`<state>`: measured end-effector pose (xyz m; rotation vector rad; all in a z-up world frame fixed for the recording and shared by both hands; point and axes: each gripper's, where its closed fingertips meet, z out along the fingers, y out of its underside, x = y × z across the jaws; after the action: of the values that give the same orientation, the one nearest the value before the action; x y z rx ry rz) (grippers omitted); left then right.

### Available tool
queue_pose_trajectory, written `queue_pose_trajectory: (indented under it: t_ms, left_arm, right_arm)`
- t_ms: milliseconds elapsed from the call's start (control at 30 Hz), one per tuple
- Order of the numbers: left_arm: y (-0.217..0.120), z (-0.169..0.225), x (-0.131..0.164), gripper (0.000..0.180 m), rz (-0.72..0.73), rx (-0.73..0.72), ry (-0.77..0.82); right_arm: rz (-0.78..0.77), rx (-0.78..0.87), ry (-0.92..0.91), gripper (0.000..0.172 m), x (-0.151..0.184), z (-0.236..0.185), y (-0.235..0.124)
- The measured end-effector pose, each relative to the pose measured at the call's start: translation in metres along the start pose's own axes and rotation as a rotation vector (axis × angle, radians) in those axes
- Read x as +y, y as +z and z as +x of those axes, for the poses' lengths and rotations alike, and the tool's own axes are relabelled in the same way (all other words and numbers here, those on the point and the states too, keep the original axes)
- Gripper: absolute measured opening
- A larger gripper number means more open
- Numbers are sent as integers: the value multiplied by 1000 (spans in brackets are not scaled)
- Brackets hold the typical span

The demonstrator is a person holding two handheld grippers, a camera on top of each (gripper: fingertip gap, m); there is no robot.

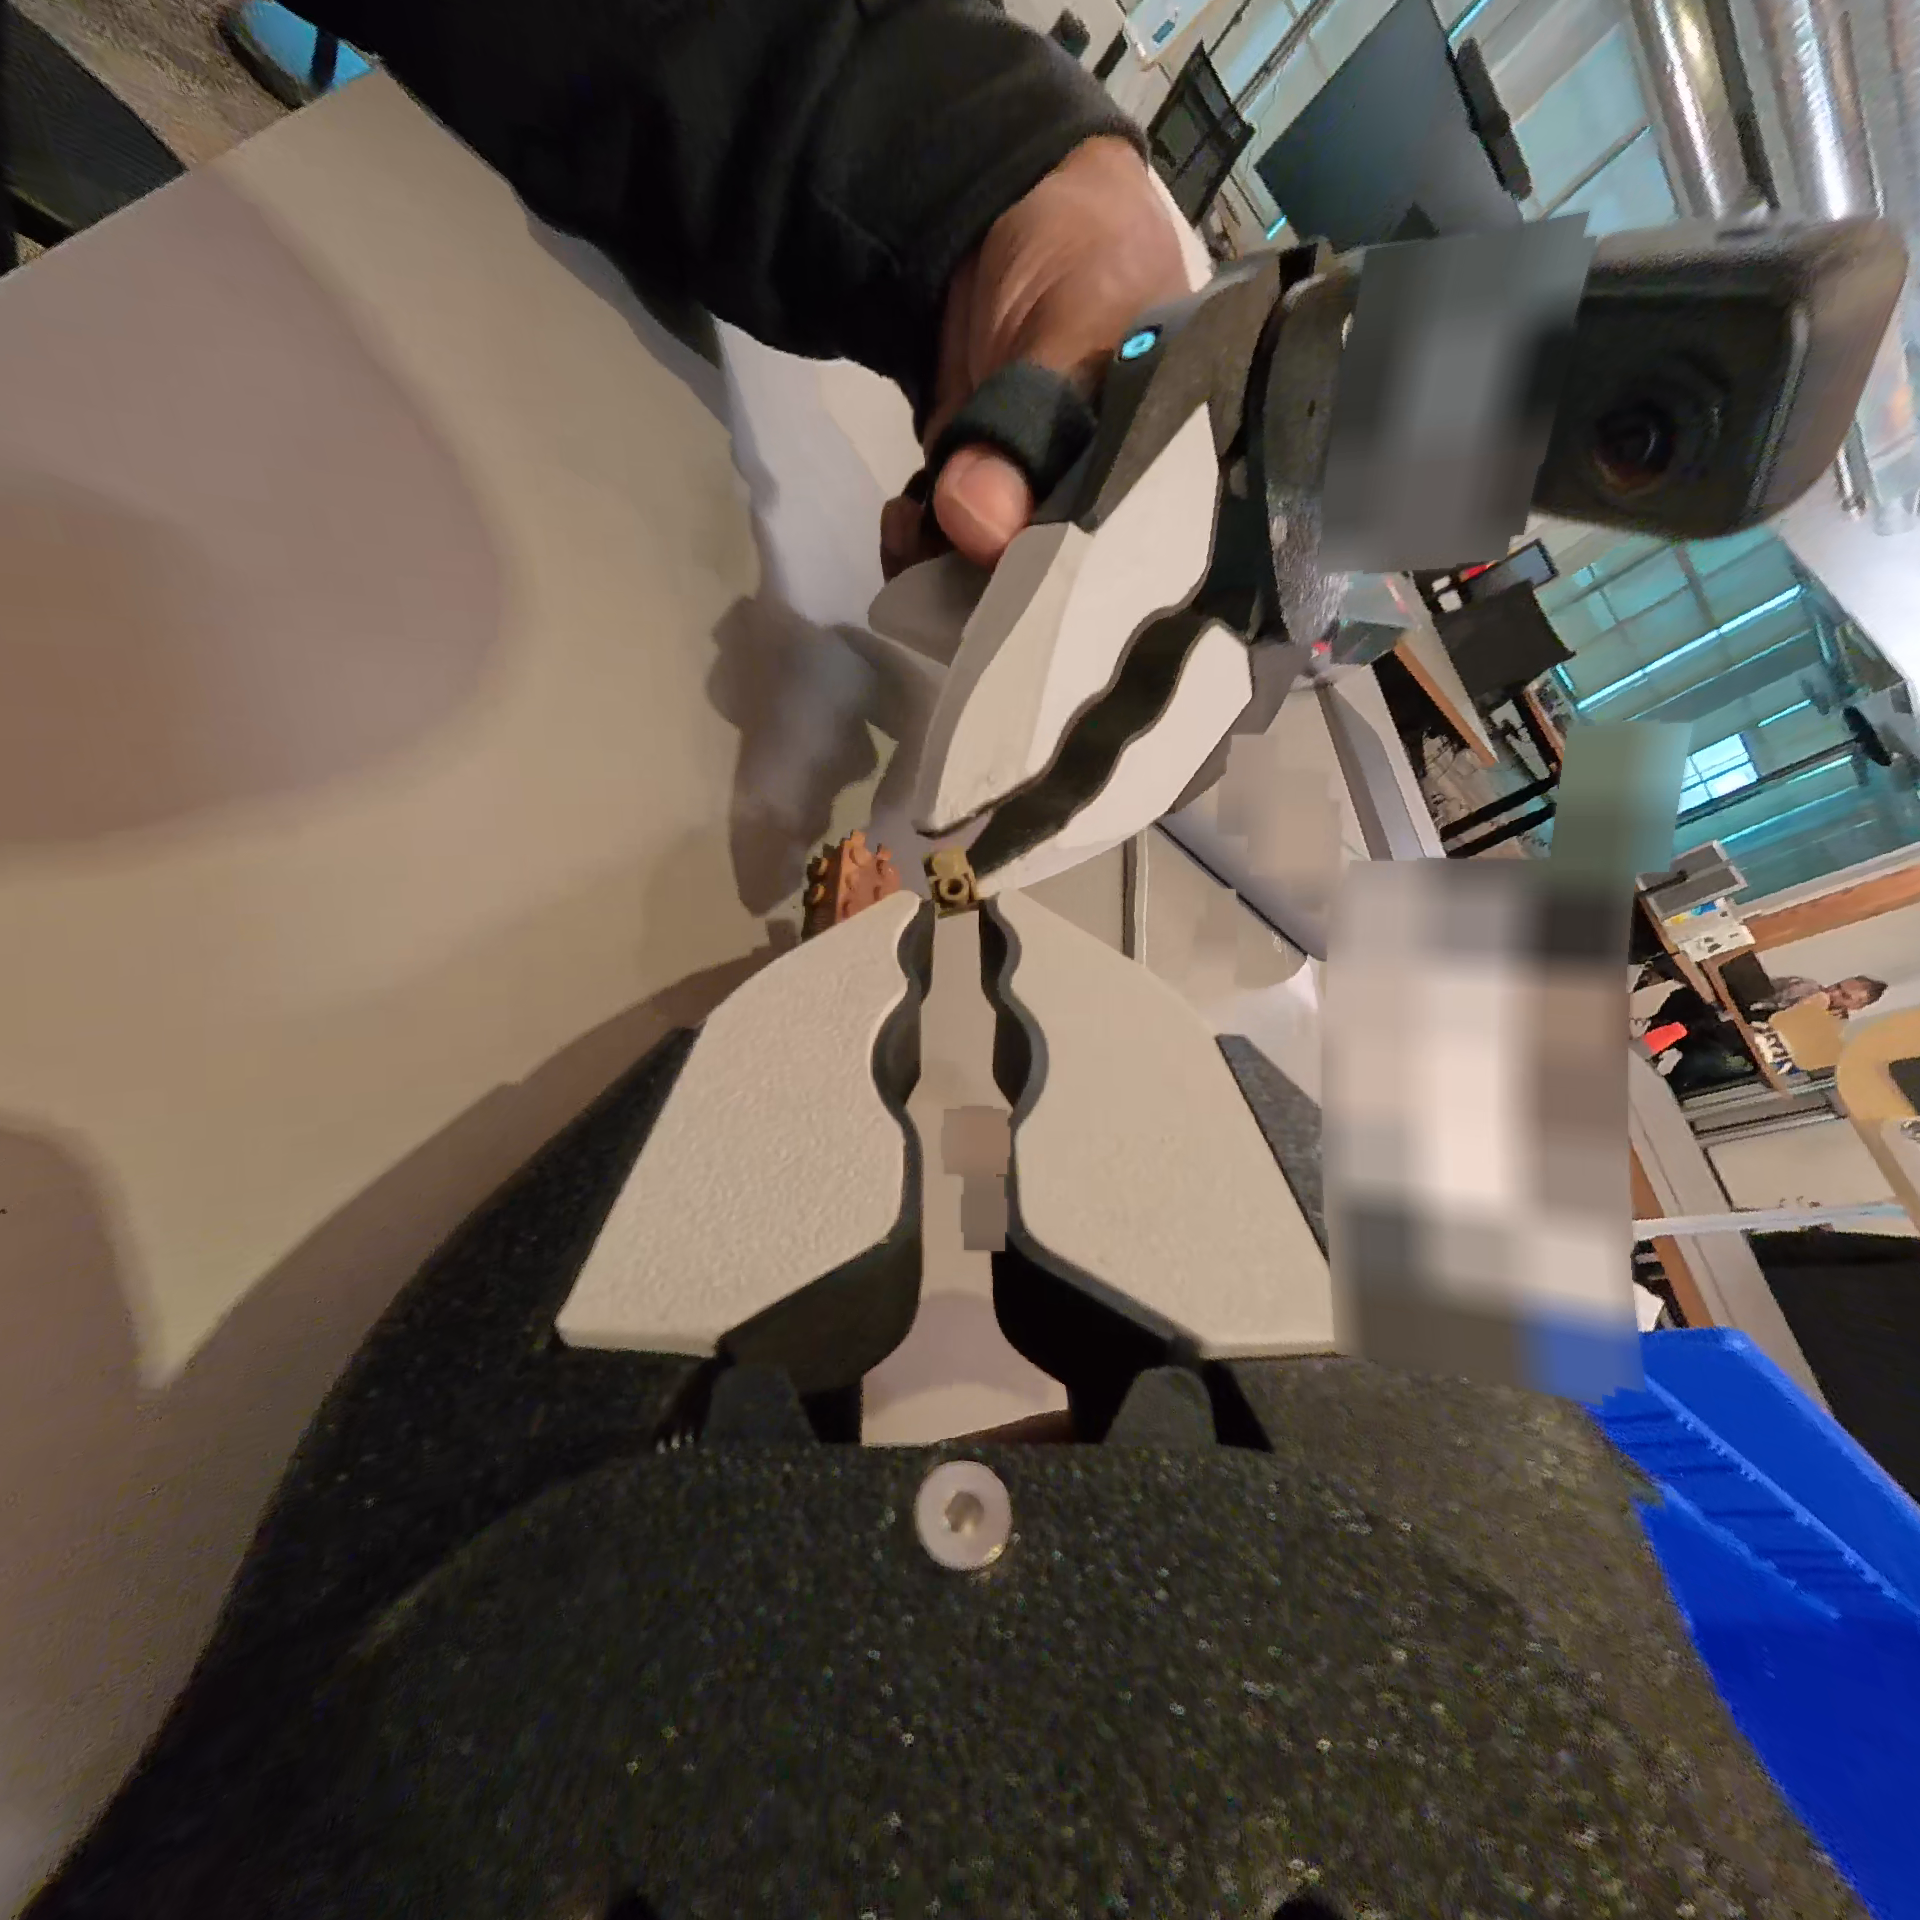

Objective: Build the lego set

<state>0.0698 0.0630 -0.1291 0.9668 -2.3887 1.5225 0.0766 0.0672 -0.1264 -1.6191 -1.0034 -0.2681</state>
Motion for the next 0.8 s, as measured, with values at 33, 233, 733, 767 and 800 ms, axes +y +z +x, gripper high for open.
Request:
queue_pose_trajectory:
  t_ms: [33, 233, 733, 767, 800]
  left_arm:
    - [-1, -1, 1, 12, -4, -7, 3]
    - [3, -9, 6, 15, -61, -96, 62]
    - [7, -3, 3, 6, -8, -3, -37]
    - [7, -2, 3, 6, -10, 5, -37]
    - [7, -2, 3, 6, -9, 3, -35]
  right_arm:
    - [-9, -2, 13, 8, 2, 0, 0]
    - [-36, -21, 87, 8, 8, 1, 3]
    - [-48, 31, -92, 15, 3, -4, 6]
    - [-51, 33, -94, 10, 3, -4, 6]
    - [-51, 30, -92, 9, 3, -4, 6]
